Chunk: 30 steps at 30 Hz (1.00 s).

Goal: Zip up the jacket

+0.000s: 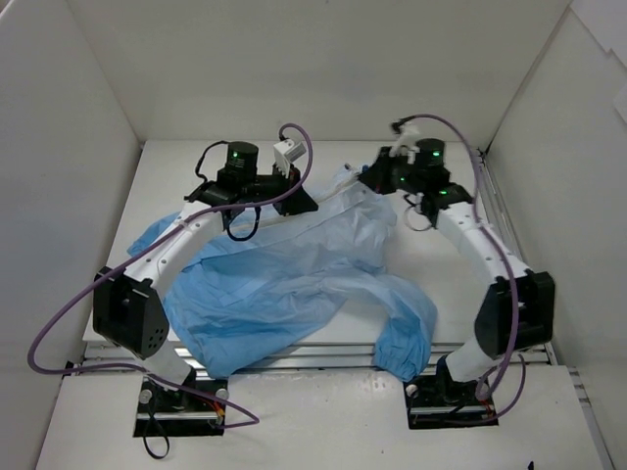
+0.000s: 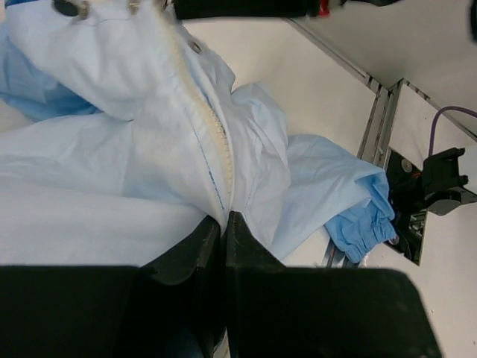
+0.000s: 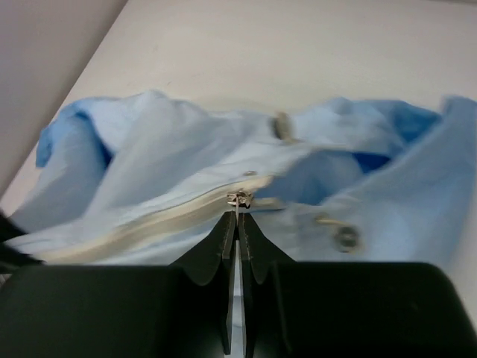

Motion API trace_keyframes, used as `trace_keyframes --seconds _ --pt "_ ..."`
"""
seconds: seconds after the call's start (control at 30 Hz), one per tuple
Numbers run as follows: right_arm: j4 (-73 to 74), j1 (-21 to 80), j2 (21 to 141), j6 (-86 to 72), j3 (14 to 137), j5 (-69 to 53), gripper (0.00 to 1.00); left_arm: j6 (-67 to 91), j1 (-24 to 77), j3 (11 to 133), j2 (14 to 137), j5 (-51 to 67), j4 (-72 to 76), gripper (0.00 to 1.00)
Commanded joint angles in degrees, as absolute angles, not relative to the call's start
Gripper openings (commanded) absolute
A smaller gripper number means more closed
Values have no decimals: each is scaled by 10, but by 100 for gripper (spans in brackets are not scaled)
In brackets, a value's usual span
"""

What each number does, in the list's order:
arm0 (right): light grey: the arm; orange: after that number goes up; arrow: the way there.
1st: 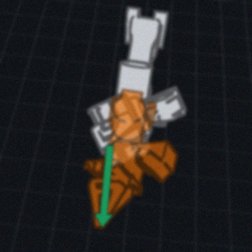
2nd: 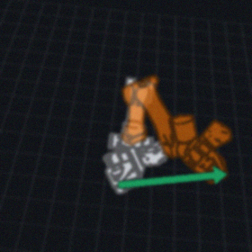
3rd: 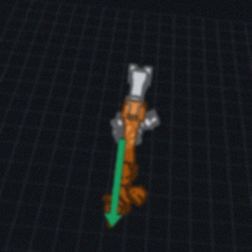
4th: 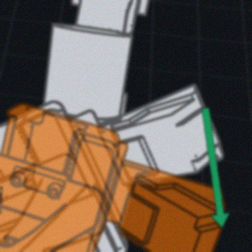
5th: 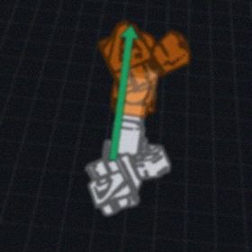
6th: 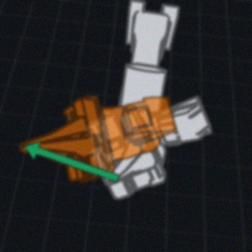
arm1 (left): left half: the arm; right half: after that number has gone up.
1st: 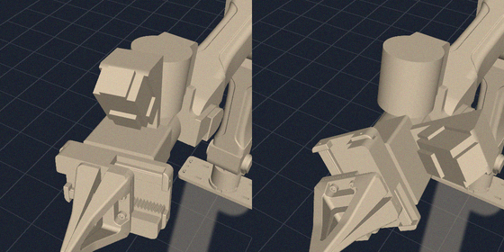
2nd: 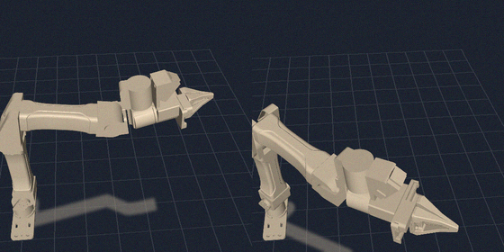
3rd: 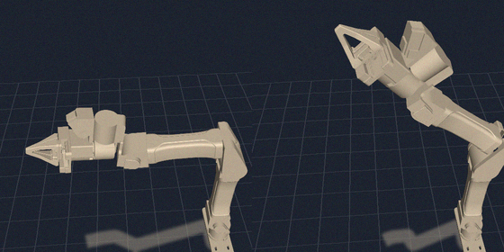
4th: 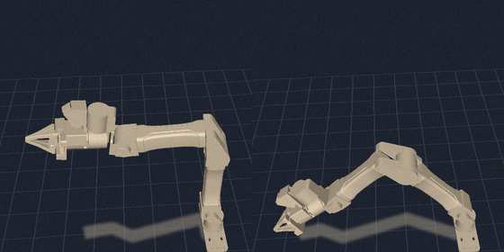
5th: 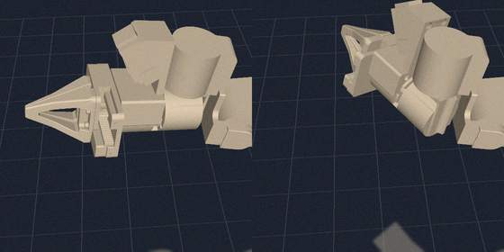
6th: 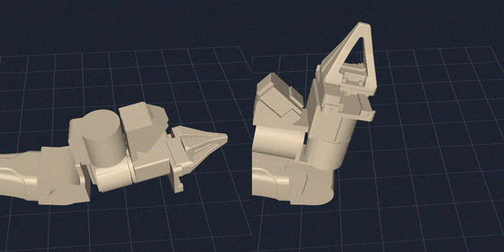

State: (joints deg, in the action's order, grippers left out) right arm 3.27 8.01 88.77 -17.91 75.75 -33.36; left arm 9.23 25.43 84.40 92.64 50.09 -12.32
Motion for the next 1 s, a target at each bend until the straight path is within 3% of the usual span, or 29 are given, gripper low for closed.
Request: trace_keyframes --seconds 0.0,0.2,0.37,0.47,0.5,0.57,0.73,0.8,0.97 --pt "24 9 872 -136 813 -171 0 80 240 845 862 516 -124 0" --pt "24 -30 853 -127 888 -113 0 84 254 914 897 488 -127 0" --pt "62 -53 852 -122 950 -137 0 100 279 1018 977 453 -127 3" --pt "65 -50 839 -129 926 -156 8 123 279 1054 1020 421 -120 24" --pt "63 -50 830 -131 903 -160 24 123 279 1064 1033 411 -120 35" --pt "63 -42 822 -131 867 -151 40 126 279 1077 1045 386 -124 53" --pt "61 -34 782 -133 810 -126 56 129 279 1107 1048 307 -149 85" --pt "61 -33 762 -131 793 -120 62 131 279 1098 1029 250 -159 93" --pt "62 -33 718 -128 749 -83 77 133 279 1055 979 106 -184 96"
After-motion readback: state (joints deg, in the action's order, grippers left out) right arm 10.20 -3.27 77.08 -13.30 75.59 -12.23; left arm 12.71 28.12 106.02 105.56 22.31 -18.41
